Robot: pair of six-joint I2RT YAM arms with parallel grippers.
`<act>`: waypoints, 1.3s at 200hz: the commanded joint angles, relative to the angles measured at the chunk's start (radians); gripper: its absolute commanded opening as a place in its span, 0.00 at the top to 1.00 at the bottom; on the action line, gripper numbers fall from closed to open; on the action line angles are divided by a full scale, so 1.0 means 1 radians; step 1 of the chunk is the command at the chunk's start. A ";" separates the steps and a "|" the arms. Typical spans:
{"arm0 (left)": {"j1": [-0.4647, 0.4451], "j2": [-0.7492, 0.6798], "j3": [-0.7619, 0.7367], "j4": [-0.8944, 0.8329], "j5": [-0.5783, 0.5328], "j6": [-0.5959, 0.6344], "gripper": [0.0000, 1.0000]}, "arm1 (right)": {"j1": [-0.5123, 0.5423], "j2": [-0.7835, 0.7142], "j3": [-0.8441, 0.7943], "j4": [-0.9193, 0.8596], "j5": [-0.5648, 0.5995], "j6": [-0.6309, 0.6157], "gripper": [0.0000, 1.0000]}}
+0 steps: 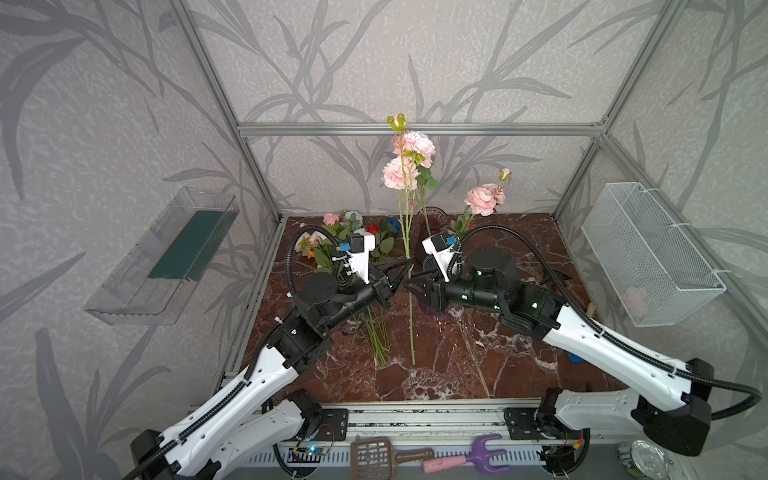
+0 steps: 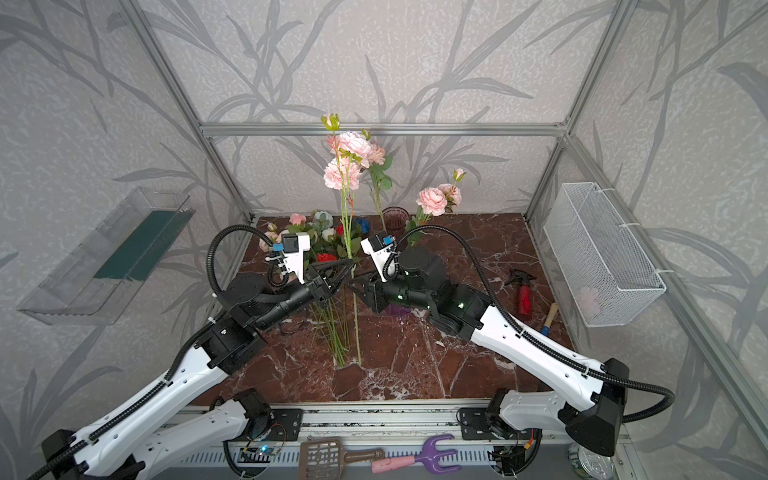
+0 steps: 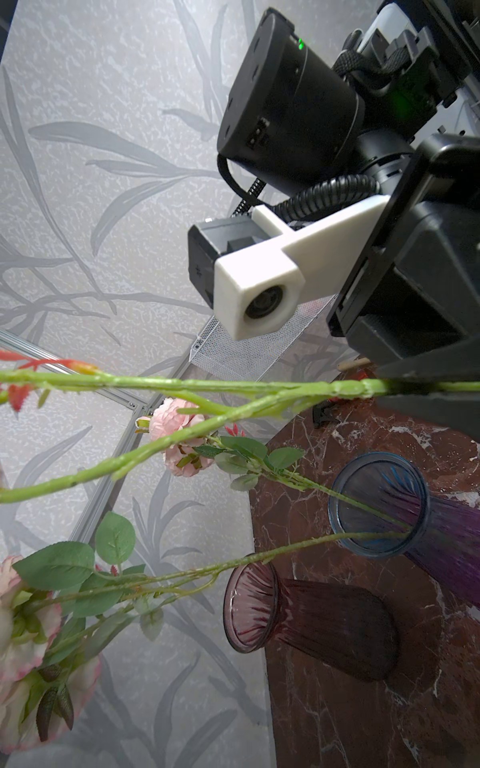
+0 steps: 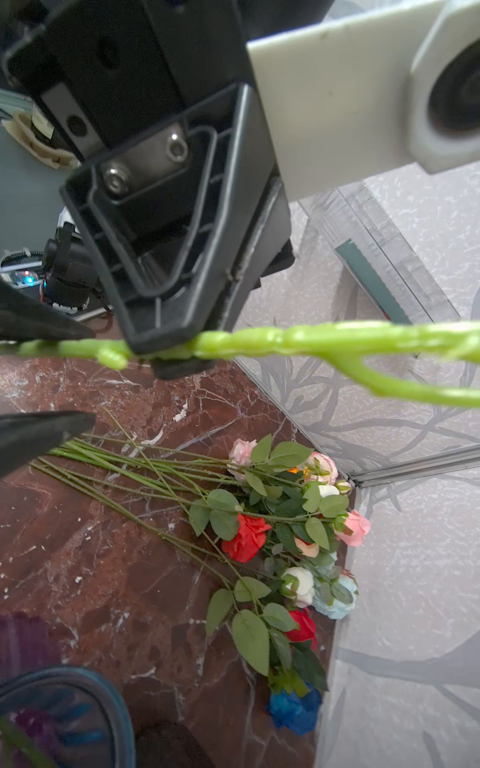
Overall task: Arrange the flowers into the vase
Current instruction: 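Grasp the stem with the right gripper over the vase while the left gripper withdraws, then lower the rose stem into the purple-blue vase with the right gripper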
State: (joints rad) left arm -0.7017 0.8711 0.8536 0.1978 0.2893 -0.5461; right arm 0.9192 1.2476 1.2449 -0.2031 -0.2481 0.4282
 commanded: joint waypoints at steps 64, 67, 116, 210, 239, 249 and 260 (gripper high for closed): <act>-0.003 -0.174 -0.108 -0.019 -0.297 0.048 0.34 | 0.006 -0.047 0.012 0.048 0.109 -0.053 1.00; -0.003 -0.190 -0.118 -0.026 -0.330 0.051 0.34 | 0.004 -0.052 0.012 0.048 0.118 -0.059 1.00; -0.003 -0.493 -0.347 -0.128 -0.805 -0.072 0.32 | -0.004 -0.107 0.061 0.099 0.374 -0.244 1.00; -0.004 -0.681 -0.385 -0.341 -0.870 -0.172 0.33 | -0.159 0.054 0.043 0.540 0.612 -0.508 1.00; -0.003 -0.690 -0.377 -0.369 -0.868 -0.170 0.33 | -0.162 0.056 -0.014 0.514 0.616 -0.490 1.00; -0.004 -0.693 -0.381 -0.367 -0.869 -0.172 0.33 | -0.161 0.045 -0.043 0.498 0.622 -0.470 1.00; -0.003 -0.690 -0.385 -0.361 -0.869 -0.172 0.33 | -0.161 0.033 -0.075 0.485 0.624 -0.446 1.00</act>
State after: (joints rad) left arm -0.7029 0.1902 0.4461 -0.1368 -0.5503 -0.7006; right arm 0.7563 1.3193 1.2190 0.2649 0.3458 -0.0528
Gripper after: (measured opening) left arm 0.670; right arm 0.069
